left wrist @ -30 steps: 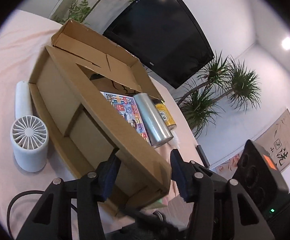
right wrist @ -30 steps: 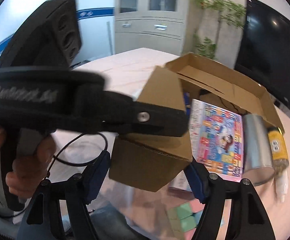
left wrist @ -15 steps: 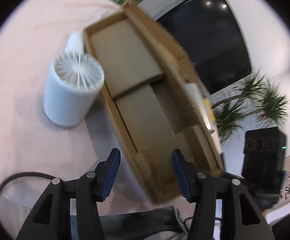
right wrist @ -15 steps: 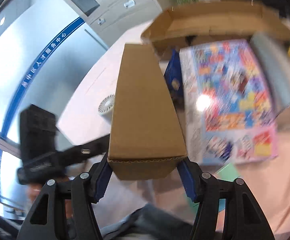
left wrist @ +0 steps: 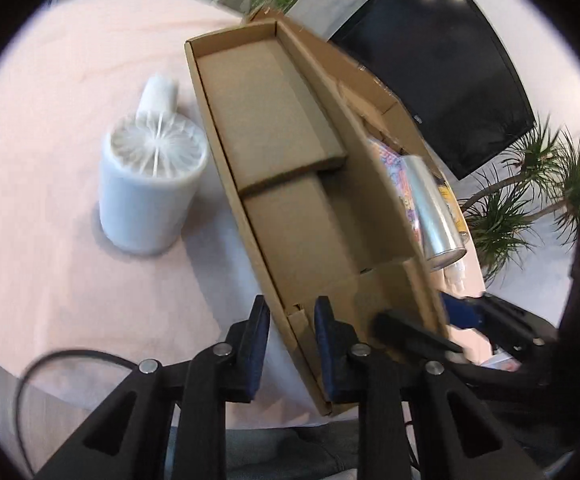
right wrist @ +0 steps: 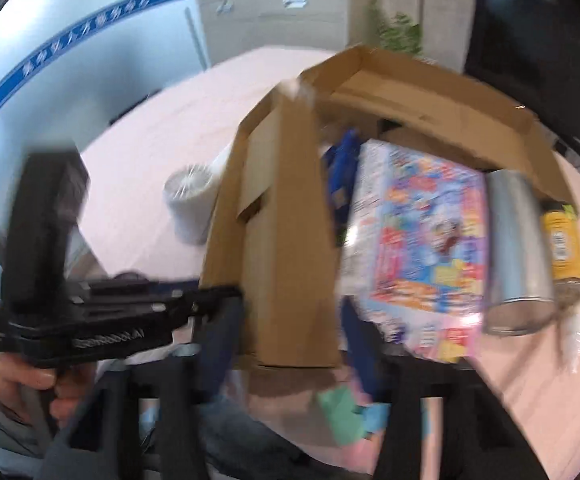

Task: Organize rigid objects
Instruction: 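Grasp the cardboard box wall with both grippers and lift it, then carry the cardboard box off the items and set it down on the table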

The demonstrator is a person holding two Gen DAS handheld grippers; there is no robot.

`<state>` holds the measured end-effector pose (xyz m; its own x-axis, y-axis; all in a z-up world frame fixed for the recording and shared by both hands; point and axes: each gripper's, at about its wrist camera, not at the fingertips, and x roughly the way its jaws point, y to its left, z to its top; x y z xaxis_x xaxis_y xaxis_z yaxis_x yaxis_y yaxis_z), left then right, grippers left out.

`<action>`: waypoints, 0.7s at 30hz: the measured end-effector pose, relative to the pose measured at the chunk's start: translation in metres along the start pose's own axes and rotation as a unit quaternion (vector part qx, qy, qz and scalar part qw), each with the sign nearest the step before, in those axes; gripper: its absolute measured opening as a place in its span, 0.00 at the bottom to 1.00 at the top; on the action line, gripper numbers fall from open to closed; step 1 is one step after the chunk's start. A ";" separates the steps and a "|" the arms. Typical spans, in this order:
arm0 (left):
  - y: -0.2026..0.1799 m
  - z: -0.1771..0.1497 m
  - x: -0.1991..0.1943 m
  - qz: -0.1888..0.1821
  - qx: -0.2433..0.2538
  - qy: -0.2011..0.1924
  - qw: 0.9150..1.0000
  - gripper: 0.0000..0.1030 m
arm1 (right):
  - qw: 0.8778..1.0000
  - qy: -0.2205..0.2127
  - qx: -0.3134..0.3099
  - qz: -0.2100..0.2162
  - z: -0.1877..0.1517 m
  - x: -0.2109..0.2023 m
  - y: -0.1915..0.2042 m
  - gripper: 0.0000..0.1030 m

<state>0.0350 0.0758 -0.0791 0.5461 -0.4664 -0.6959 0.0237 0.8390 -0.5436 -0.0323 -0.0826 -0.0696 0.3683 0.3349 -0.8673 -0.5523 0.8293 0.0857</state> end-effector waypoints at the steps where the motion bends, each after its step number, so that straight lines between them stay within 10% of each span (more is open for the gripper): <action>1: -0.006 0.000 -0.006 0.011 0.013 -0.010 1.000 0.21 | 1.000 0.000 0.002 -0.007 -0.002 0.006 0.001 0.28; 10: -0.065 0.028 -0.062 0.038 0.110 -0.101 0.988 0.21 | 0.995 -0.080 0.061 0.014 0.004 -0.036 -0.011 0.16; 21: -0.105 0.125 -0.059 0.044 0.161 -0.145 0.975 0.21 | 0.984 -0.155 0.082 -0.006 0.100 -0.064 -0.047 0.16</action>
<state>0.1045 0.0507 0.0774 0.7712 -0.3280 -0.5456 0.2012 0.9387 -0.2799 0.0451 -0.0976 0.0309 0.5996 0.4237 -0.6789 -0.4269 0.8869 0.1764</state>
